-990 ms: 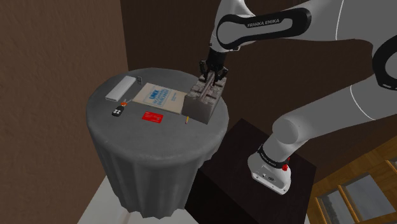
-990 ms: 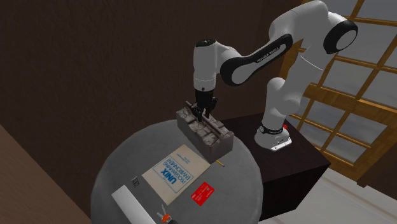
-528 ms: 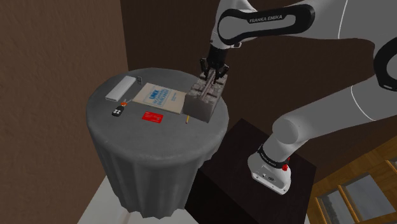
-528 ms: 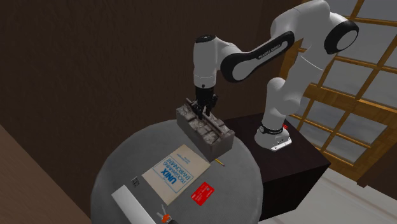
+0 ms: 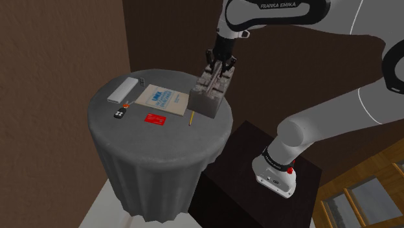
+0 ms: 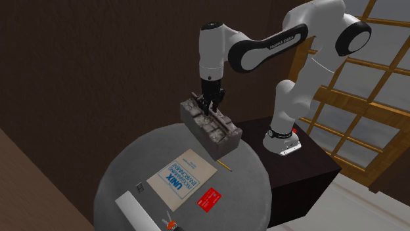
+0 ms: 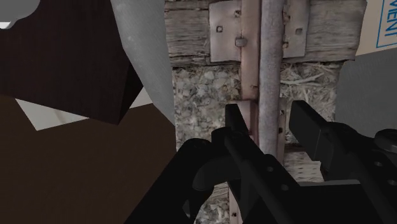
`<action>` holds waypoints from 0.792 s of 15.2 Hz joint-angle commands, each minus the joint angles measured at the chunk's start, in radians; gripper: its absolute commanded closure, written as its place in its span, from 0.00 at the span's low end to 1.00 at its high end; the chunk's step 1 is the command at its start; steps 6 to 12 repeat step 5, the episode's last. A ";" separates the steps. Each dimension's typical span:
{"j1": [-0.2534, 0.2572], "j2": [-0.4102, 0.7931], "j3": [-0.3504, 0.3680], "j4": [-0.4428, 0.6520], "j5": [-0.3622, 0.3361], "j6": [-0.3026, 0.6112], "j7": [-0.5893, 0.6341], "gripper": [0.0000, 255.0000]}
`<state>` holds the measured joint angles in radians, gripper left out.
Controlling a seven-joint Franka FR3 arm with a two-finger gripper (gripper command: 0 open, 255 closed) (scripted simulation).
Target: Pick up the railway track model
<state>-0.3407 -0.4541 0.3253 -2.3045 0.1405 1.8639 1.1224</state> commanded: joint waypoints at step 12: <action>-0.001 -0.009 -0.005 0.051 -0.002 -0.053 0.002 1.00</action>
